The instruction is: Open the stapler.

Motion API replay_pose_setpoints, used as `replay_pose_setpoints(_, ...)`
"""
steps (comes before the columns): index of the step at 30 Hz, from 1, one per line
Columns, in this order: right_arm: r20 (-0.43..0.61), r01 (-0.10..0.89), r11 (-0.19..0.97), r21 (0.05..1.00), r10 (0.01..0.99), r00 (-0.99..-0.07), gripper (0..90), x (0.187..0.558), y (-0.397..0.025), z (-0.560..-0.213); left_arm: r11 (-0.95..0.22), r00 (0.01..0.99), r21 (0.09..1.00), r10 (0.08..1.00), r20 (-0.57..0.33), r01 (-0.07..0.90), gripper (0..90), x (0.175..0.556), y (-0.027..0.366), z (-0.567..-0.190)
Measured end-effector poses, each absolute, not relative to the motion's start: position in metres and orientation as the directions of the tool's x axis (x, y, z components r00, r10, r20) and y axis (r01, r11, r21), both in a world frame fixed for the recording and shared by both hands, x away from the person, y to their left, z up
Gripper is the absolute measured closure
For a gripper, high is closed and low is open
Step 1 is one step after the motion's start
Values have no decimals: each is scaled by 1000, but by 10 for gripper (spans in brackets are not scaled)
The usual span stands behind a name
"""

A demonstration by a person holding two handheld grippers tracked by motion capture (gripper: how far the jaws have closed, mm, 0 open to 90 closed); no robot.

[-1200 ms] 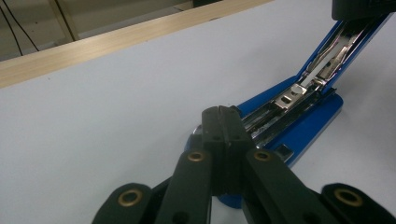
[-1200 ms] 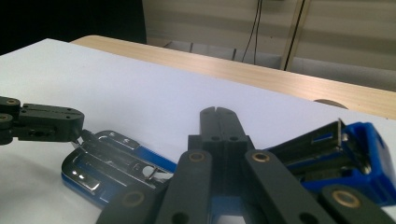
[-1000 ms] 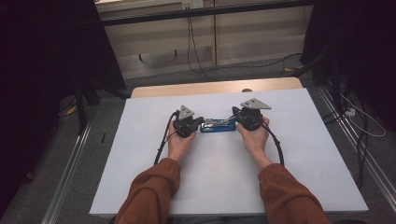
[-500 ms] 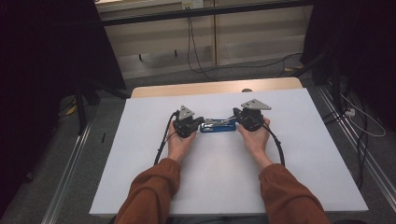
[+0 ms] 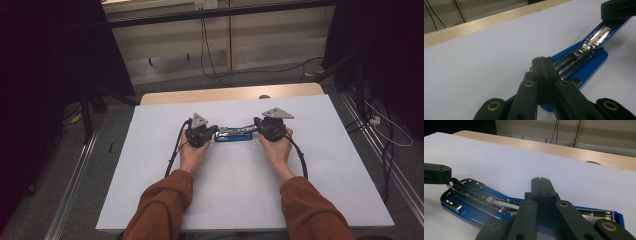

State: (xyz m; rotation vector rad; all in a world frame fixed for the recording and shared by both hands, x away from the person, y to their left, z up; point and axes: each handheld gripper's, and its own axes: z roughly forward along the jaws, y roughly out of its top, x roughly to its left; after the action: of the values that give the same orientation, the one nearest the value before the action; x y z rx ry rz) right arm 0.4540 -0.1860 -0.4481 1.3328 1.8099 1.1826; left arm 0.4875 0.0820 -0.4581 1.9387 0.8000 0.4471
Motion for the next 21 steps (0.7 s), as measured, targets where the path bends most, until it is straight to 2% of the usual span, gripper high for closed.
replay_pose_setpoints(21, 32, 449, 109, 887, 954, -297, 900, 455, -190, -455, -311, 709, 879, 704, -43, 362, 900, 487, 82, -458)
